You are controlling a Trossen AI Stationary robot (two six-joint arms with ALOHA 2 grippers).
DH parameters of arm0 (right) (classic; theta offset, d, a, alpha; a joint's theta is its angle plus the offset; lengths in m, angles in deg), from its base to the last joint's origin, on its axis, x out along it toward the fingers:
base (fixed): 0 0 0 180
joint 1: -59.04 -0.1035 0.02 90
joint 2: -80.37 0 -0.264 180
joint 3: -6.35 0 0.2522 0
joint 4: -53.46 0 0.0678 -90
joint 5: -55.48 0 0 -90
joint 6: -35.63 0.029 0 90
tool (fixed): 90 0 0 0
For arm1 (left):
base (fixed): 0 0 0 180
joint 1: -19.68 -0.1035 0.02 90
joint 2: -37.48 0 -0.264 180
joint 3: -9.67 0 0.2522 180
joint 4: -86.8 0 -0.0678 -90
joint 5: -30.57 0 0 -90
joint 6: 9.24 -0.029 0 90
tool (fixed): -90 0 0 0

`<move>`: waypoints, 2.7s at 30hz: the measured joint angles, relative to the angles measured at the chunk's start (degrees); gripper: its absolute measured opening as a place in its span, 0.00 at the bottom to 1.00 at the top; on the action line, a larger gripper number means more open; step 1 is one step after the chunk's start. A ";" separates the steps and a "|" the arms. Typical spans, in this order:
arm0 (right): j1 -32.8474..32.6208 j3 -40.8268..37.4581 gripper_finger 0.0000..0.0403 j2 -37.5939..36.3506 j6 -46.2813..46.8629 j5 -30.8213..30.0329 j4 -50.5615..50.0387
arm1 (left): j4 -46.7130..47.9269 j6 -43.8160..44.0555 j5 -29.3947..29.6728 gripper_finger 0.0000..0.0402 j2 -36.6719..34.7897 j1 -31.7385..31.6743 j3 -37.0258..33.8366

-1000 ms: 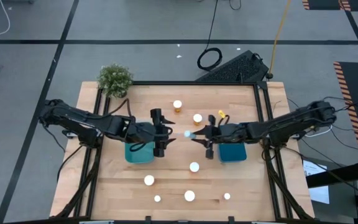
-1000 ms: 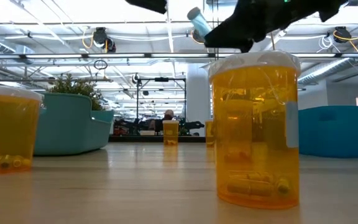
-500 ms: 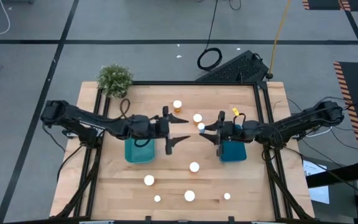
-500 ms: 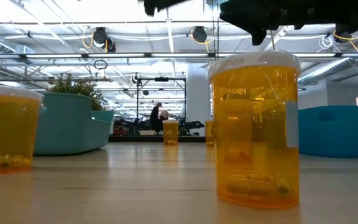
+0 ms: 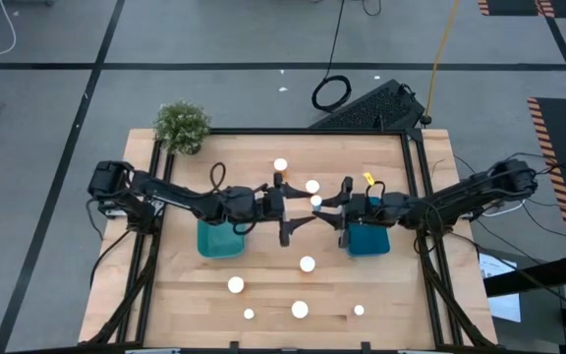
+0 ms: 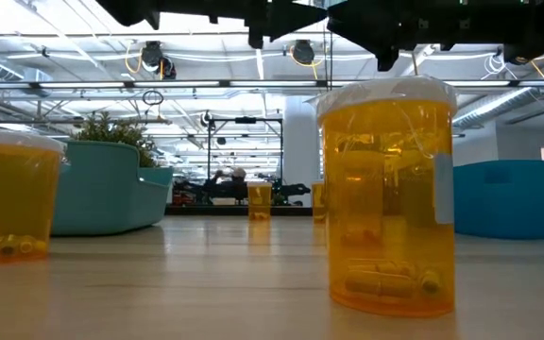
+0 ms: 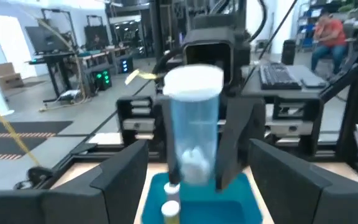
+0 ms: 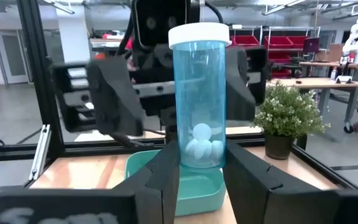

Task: Pick and place medicine bottles into bin by pill shape (circle, oval)
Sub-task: Put the blue tablet bottle into the blue bin

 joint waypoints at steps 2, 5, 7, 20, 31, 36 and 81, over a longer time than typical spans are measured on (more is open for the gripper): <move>0.00 0.00 0.26 0.87 -0.37 0.00 1.06 | -0.03 0.02 -0.17 0.69 0.18 0.00 -0.09; 0.01 0.00 0.26 1.49 -0.91 0.00 1.63 | -0.95 0.05 -0.17 0.68 0.09 0.00 -0.07; 0.07 0.02 0.26 1.80 -0.93 0.00 2.05 | -0.98 0.07 -0.18 0.67 0.08 0.00 -0.07; 0.06 0.02 0.26 1.80 -0.96 0.37 2.60 | -0.93 0.22 -3.54 0.37 0.10 -0.15 -0.07; 0.07 0.02 0.26 1.84 -1.11 0.22 2.34 | -1.30 0.85 -5.64 0.38 1.54 -1.10 0.02; 0.07 0.04 0.26 1.83 -1.35 0.20 2.43 | -1.18 0.43 -5.64 0.37 1.50 -1.09 0.02; 4.55 28.03 0.62 0.43 11.39 -3.03 -71.43 | 33.33 -3.95 -7.69 0.29 1.04 -11.07 -0.09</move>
